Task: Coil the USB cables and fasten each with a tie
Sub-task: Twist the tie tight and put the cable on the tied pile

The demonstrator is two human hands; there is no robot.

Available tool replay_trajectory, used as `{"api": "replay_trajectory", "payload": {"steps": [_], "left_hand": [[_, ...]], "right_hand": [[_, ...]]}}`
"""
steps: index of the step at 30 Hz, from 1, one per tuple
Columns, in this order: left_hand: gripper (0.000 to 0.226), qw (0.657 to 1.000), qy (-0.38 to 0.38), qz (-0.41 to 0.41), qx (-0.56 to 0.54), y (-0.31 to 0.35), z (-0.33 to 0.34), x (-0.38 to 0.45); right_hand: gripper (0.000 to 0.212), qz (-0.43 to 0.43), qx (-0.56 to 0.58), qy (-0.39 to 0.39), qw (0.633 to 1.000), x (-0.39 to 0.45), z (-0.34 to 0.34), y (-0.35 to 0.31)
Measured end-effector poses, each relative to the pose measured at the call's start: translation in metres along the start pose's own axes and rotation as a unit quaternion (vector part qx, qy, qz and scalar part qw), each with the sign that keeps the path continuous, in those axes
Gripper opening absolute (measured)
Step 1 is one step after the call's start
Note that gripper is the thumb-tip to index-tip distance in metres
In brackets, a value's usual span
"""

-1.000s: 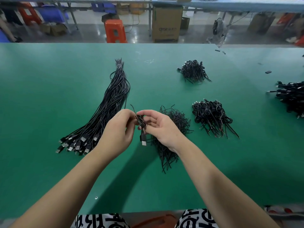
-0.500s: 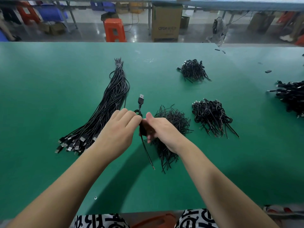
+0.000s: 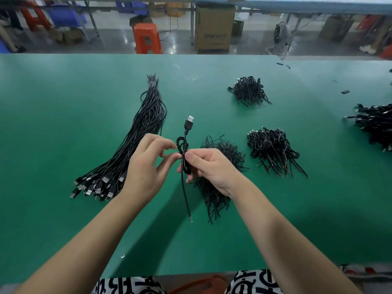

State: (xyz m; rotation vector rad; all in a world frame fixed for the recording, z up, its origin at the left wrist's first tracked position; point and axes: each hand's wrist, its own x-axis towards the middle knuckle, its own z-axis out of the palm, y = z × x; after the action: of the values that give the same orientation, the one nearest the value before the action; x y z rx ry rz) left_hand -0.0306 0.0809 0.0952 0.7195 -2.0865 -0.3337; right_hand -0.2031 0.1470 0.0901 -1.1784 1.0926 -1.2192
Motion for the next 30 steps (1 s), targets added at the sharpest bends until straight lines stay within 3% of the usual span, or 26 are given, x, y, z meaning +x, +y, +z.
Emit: {"api": "replay_trajectory", "payload": {"steps": [6, 12, 14, 16, 18, 20, 24, 30], "left_hand": [[0.033, 0.998, 0.004, -0.059, -0.006, -0.009, 0.009, 0.001], [0.03, 0.978, -0.061, -0.138, 0.148, -0.067, 0.03, -0.006], [0.044, 0.944, -0.137, -0.194, 0.228, -0.094, 0.036, -0.012], [0.056, 0.904, -0.225, -0.233, 0.279, -0.12, 0.04, -0.021], [0.061, 0.874, -0.291, -0.249, 0.301, -0.14, 0.044, -0.031], [0.061, 0.864, -0.31, -0.248, 0.31, -0.15, 0.048, -0.038], [0.06, 0.862, -0.31, -0.234, 0.326, -0.155, 0.051, -0.044], [0.064, 0.857, -0.334, -0.244, 0.308, -0.16, 0.051, -0.044]], "right_hand": [[0.019, 0.035, -0.022, 0.049, 0.998, 0.001, -0.009, 0.0], [0.015, 0.096, -0.168, 0.13, 0.972, 0.002, -0.046, -0.019], [0.022, 0.115, -0.333, 0.165, 0.921, 0.005, -0.068, -0.027], [0.027, 0.139, -0.497, 0.198, 0.833, 0.01, -0.093, -0.037], [0.029, 0.189, -0.583, 0.226, 0.757, 0.015, -0.12, -0.047], [0.037, 0.261, -0.612, 0.246, 0.705, 0.021, -0.149, -0.054], [0.041, 0.353, -0.614, 0.256, 0.658, 0.032, -0.192, -0.057], [0.017, 0.407, -0.647, 0.242, 0.598, 0.045, -0.229, -0.05]]}}
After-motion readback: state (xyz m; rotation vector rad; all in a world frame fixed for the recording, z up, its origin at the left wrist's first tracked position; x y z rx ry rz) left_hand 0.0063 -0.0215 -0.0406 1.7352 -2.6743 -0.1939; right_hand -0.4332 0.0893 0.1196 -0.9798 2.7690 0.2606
